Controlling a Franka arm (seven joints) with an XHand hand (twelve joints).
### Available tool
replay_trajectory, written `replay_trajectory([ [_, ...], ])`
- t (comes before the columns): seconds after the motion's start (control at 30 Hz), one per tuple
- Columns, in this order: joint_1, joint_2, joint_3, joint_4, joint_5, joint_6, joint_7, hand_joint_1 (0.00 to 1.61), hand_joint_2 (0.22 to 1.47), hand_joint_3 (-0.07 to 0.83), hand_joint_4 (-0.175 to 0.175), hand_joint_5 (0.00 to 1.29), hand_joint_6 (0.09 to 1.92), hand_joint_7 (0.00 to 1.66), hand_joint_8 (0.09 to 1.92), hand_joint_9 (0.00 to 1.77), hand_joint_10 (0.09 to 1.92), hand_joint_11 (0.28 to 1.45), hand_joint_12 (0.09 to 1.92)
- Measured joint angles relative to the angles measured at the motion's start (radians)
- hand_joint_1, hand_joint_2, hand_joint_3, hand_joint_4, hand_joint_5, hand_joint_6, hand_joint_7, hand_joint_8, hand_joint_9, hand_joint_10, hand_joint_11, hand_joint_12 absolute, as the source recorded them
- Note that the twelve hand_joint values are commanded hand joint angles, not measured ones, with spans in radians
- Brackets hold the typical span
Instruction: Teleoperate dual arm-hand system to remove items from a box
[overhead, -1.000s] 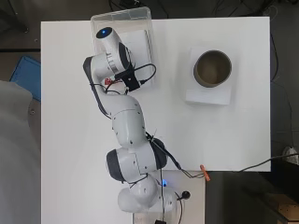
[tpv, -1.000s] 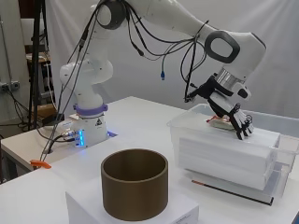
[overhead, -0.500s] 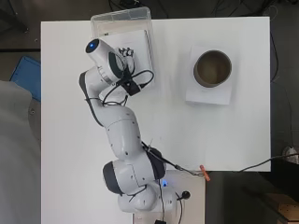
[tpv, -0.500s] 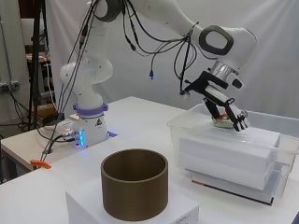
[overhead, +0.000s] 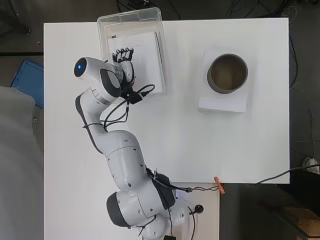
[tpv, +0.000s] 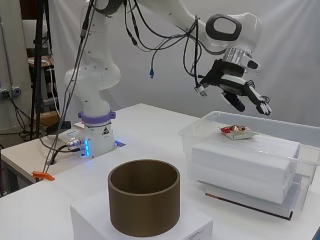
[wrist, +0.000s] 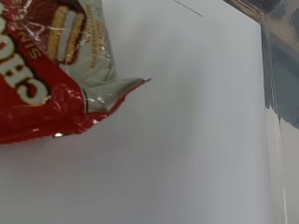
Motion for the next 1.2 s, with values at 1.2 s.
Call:
replay_trajectory([
  [1.2, -1.659, -0.694, 1.466, -0.126, 0.62, 0.064, -0.458, 0.55, 0.96, -0.026, 0.069, 0.53, 0.3, 0.5, 0.65, 0.67, 0.67, 0.68, 0.59],
])
